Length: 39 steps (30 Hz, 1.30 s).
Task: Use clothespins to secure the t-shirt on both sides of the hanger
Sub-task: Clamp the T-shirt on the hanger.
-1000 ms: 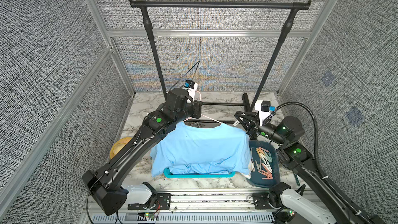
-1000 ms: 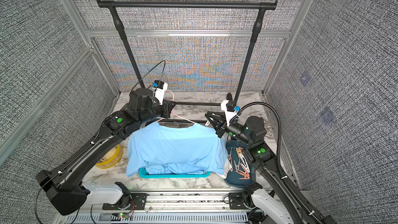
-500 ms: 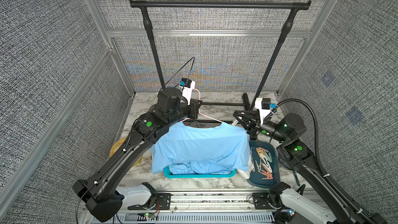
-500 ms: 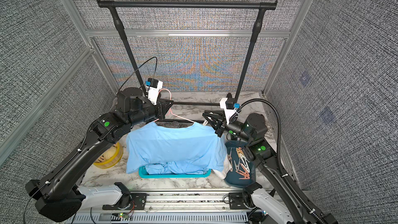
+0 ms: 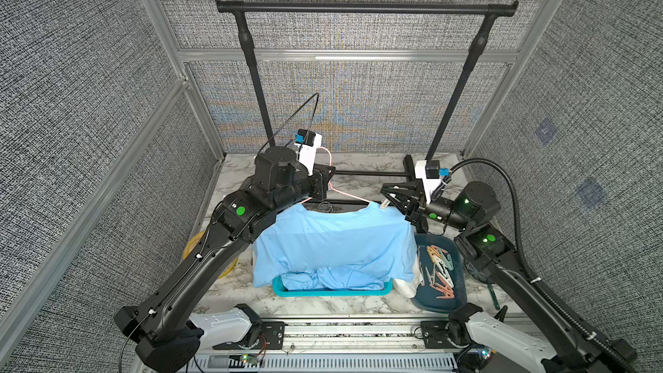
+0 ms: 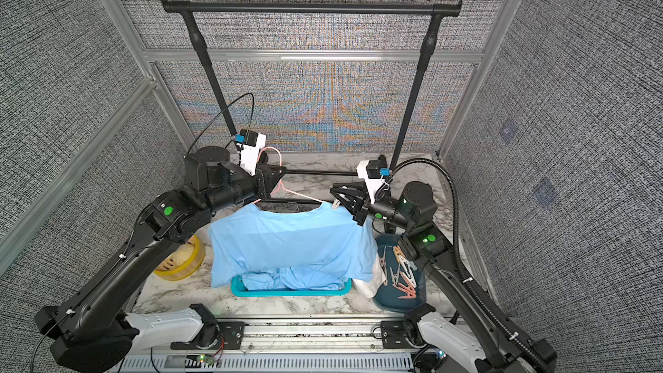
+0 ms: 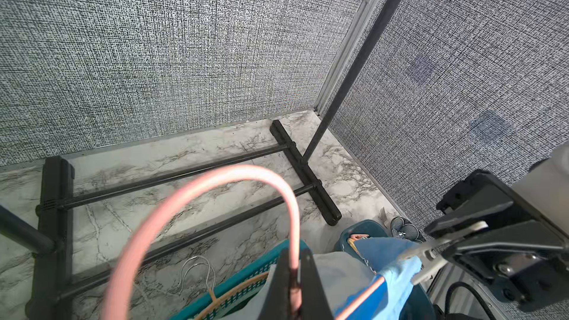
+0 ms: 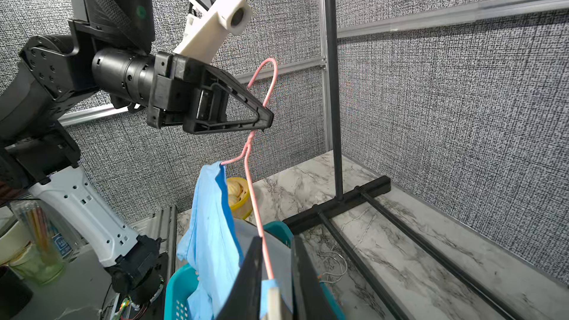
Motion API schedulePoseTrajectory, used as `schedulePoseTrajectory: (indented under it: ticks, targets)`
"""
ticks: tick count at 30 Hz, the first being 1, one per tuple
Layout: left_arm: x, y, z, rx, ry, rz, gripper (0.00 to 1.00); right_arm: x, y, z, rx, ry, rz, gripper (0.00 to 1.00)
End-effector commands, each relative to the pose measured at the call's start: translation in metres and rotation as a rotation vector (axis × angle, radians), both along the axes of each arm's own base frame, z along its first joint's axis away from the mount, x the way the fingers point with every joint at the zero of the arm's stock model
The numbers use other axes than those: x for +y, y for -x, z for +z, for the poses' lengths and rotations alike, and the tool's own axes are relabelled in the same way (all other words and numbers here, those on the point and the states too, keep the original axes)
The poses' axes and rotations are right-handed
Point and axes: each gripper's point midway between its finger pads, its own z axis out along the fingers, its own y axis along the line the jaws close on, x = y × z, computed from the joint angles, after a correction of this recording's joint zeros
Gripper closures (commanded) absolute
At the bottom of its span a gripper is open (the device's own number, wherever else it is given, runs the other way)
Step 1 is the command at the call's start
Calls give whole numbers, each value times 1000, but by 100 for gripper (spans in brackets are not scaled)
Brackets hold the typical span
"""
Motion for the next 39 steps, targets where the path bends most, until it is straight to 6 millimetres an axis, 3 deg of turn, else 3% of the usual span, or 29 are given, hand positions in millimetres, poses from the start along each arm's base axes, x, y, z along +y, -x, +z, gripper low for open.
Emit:
schedulePoseTrajectory:
  ticks: [1,18,27,28,32,35,39]
  targets:
    - [-3,0,17,-40,52,-11,100,4,3,4,-59,12,27,100]
    - [-7,6,23,-45,97,-41,100,20,17,-25,-95,76,206,100]
    - [-7,7,22,-45,104,-41,100,17,16,-26,-65,68,180,100]
    - [-6,7,21,-46,102,-40,100,16,15,-24,-66,67,167,98]
    - [-8,5,15,-38,99,-43,100,12,17,-14,-64,55,141,60]
    - [-9,4,9,-31,90,-42,100,8,18,-5,-64,50,108,41]
    - [-10,2,-3,-9,77,-39,100,0,20,6,-46,55,55,30]
